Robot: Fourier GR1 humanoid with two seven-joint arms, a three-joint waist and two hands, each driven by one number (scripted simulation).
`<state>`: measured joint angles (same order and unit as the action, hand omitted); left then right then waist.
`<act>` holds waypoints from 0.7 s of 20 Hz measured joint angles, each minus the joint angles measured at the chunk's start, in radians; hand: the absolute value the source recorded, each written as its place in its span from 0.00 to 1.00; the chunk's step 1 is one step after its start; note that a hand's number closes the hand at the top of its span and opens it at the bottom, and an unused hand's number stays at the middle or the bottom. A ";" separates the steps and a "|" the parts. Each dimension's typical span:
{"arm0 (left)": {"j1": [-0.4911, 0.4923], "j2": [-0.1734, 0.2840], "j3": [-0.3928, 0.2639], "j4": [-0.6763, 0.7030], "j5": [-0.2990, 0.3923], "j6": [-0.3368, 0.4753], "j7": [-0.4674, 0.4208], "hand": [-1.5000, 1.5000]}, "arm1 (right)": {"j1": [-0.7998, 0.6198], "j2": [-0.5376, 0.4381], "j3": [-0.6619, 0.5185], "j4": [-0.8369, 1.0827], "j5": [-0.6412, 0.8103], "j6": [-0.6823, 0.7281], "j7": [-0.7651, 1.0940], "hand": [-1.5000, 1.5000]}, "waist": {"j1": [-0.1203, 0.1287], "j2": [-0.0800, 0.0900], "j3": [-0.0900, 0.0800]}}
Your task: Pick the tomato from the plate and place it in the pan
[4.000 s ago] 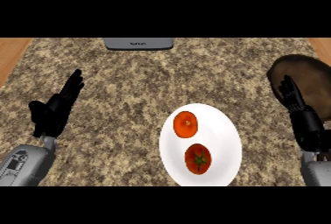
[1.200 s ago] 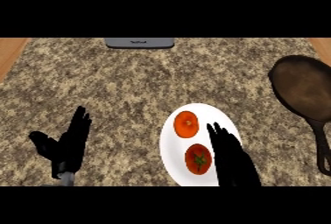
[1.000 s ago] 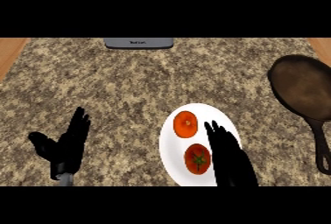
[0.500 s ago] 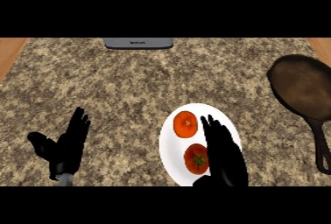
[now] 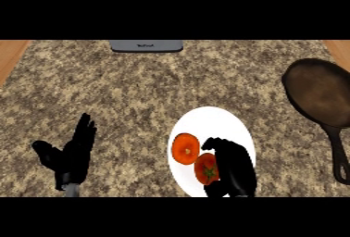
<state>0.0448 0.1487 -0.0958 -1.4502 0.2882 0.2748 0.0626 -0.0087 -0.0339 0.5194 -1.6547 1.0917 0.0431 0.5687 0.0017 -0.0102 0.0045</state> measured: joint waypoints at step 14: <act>0.003 -0.016 0.005 -0.022 -0.020 -0.009 0.027 0.50 | -0.286 0.031 -0.180 0.264 -0.062 0.127 0.077 1.00 | 0.015 0.004 -0.001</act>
<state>0.0479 0.1331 -0.0905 -1.4725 0.2681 0.2659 0.0893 -0.2952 -0.0027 0.3390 -1.3902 1.0297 0.1702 0.6457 0.0169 -0.0058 0.0033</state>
